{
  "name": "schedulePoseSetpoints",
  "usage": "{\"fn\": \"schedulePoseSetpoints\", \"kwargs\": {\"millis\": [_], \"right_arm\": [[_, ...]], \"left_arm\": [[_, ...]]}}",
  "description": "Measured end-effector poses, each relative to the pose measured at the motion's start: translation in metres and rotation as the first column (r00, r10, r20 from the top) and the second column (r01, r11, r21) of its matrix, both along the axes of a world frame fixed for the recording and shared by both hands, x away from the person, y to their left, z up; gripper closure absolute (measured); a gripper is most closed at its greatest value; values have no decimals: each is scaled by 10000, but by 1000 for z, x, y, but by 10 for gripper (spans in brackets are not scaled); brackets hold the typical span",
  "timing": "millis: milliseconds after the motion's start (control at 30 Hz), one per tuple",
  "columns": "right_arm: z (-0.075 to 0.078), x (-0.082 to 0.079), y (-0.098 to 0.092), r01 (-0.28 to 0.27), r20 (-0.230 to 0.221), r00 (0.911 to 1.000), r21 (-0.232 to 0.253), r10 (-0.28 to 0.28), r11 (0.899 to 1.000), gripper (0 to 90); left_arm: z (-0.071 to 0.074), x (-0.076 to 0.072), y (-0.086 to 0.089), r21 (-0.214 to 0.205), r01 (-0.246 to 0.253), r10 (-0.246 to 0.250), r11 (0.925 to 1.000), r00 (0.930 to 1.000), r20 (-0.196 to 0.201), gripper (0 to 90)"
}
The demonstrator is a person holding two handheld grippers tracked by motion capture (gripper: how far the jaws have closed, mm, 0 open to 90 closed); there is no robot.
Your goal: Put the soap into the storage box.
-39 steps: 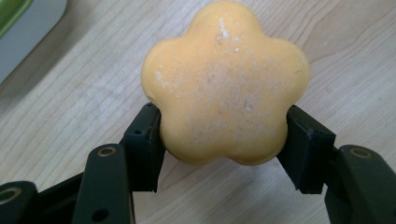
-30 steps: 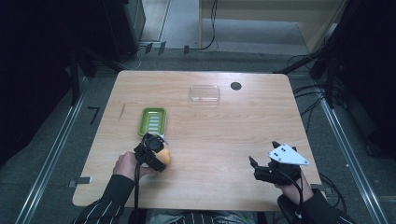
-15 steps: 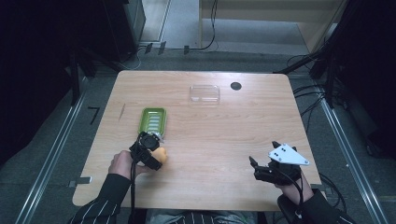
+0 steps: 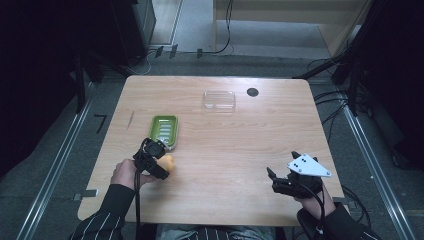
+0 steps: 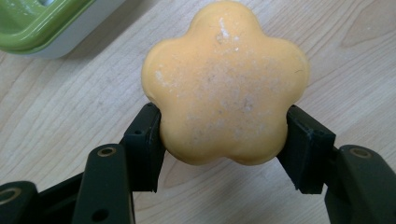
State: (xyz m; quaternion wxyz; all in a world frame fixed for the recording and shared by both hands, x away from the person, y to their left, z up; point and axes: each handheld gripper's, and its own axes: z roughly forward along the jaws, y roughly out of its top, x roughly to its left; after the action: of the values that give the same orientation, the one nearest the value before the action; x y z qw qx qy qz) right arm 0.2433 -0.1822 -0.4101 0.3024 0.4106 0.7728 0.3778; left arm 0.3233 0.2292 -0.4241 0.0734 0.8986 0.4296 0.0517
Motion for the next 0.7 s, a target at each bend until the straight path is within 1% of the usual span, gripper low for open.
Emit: {"fn": "schedulePoseSetpoints", "kwargs": {"millis": [133,200,267,300,400,433,700], "right_arm": [[0,0,0,-10,-19,10000,-5,10,10000,137],[0,0,0,-20,-22,10000,0,20,10000,138],[0,0,0,-22,-10,10000,-1,22,10000,137],[0,0,0,-22,-21,10000,1,22,10000,137],[0,0,0,-8,-21,10000,16,8,10000,137],[0,0,0,-4,-24,10000,17,4,10000,137],[0,0,0,-22,-33,10000,3,22,10000,137]], "left_arm": [[1,1,1,-10,-88,88,10000,10000,0,394],[1,1,2,17,-47,47,10000,10000,22,394],[3,2,2,-43,-46,46,10000,10000,10,394],[6,3,2,-79,-5,5,10000,10000,42,394],[9,4,2,-125,-3,5,9999,9999,117,394],[10,5,2,-165,-82,85,9998,9998,169,394],[13,9,1,-88,41,-39,10000,9998,208,394]]}}
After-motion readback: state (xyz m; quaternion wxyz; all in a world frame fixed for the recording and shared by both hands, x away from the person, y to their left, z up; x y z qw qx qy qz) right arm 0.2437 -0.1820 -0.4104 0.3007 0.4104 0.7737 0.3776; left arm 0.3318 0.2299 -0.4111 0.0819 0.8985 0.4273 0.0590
